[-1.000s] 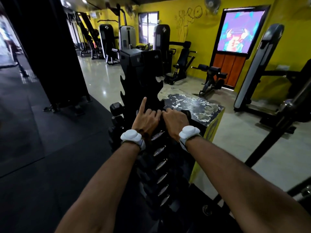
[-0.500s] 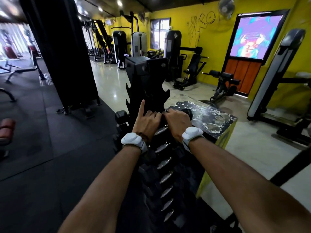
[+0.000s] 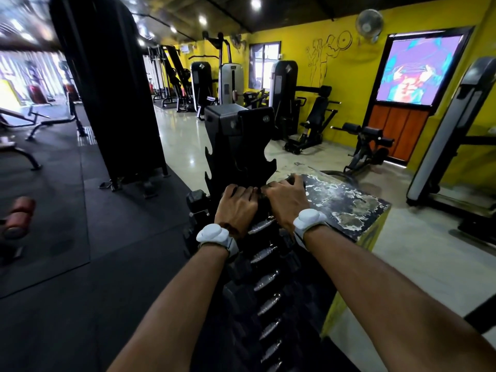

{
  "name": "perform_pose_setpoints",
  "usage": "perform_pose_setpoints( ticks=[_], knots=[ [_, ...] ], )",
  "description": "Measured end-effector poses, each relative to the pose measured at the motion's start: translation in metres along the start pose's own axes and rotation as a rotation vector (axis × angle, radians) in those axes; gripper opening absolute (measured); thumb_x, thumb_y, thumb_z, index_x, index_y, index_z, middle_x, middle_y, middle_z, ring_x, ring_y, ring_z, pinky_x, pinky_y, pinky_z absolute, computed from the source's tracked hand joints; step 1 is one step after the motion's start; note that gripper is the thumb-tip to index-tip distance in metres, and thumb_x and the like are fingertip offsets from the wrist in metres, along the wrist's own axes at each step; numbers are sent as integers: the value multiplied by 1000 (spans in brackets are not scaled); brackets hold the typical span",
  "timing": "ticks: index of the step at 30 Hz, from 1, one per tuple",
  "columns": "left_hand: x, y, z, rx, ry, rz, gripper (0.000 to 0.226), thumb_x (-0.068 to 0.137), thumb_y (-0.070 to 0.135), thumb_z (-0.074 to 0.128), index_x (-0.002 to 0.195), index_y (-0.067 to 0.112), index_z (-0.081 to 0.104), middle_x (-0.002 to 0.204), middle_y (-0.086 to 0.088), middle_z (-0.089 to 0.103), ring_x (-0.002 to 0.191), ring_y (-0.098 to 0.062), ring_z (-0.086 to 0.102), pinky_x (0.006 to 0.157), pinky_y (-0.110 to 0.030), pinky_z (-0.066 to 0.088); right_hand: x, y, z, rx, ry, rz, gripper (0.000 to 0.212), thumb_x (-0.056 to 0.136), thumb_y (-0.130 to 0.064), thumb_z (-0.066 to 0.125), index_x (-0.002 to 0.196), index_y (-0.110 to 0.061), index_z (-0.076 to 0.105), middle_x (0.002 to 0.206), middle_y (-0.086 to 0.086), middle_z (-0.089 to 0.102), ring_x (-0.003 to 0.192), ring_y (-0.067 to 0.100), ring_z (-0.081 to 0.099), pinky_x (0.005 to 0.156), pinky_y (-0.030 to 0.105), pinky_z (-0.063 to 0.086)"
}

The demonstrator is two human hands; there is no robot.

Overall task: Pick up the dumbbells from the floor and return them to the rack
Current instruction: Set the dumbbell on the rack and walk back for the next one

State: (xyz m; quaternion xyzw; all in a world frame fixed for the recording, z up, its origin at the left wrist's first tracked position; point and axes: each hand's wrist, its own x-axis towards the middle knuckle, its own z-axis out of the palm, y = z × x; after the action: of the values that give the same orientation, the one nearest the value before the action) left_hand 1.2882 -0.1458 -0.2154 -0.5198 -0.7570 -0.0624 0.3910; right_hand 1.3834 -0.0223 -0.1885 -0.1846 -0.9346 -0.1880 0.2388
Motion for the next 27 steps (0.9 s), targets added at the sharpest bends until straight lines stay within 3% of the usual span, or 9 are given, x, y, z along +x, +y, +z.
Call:
perform_pose_setpoints(
  ticks=[5,10,16,20,24,27],
  knots=[
    [3,3,2,14,-23,-19,32,87,13,47,110,10,69,94,-3,71,89,-26,63,92,-42,38,5,0,8,2,-52,19,12,89,-24,60,92,-29,70,90,-5,70,93,22,66,99,47,35],
    [6,4,13,-3,-34,-49,24,84,16,59,105,15,70,93,0,70,90,-24,62,94,-42,36,9,3,20,21,-53,-4,14,91,-25,57,93,-27,70,91,-3,70,93,24,66,96,45,38],
    [11,8,19,-59,-109,-136,20,85,22,58,102,24,67,89,5,69,89,-23,61,98,-42,35,16,6,29,37,-49,-16,10,87,-21,62,89,-24,72,83,0,71,86,27,69,85,39,44],
    [10,11,26,-51,-123,-157,24,87,24,56,109,26,66,91,6,68,91,-23,61,101,-43,34,15,8,38,71,-13,-33,16,89,-18,62,98,-23,74,91,2,73,95,27,70,89,38,49],
    [10,11,26,-51,-113,-175,25,87,22,53,106,25,69,87,5,69,88,-24,61,102,-43,34,19,7,36,128,-53,-62,29,100,-15,48,120,-20,68,117,2,68,121,25,60,101,40,49],
    [11,10,26,-51,-124,-181,24,86,23,54,104,24,69,88,4,68,92,-25,61,101,-43,34,22,5,36,132,-97,-36,30,102,-17,47,126,-23,63,124,-1,64,126,25,56,75,39,52]
  ],
)
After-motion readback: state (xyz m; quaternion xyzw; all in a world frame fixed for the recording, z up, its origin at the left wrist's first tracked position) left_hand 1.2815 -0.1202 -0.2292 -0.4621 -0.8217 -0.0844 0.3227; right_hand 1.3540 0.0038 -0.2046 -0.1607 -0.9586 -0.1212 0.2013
